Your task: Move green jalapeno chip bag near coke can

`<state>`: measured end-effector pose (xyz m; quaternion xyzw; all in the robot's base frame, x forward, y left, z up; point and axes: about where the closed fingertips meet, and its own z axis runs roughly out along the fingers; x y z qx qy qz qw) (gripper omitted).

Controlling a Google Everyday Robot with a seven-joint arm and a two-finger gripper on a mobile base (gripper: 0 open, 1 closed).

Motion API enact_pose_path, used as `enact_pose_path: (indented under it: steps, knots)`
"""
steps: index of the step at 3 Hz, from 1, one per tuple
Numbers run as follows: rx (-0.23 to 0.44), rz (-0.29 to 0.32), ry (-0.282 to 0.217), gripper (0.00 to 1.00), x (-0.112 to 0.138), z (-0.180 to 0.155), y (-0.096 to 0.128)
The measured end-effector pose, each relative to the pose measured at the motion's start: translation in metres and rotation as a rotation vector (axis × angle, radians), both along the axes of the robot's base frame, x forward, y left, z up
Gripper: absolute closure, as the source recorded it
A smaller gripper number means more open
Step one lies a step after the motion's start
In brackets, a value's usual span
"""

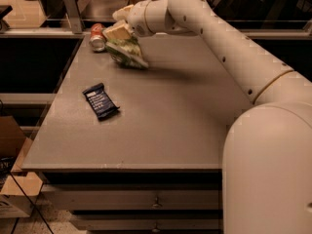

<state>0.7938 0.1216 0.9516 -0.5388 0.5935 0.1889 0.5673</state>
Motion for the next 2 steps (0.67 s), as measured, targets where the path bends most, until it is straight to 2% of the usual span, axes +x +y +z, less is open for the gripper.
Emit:
enact_pose_path:
  steps: [1,2]
  knots:
    - [0.0,0.004,0.002,0.0,-0.0004,-0.0014,0.0029]
    - [0.0,0.004,0.002,0.0,-0.0004,-0.0015,0.003]
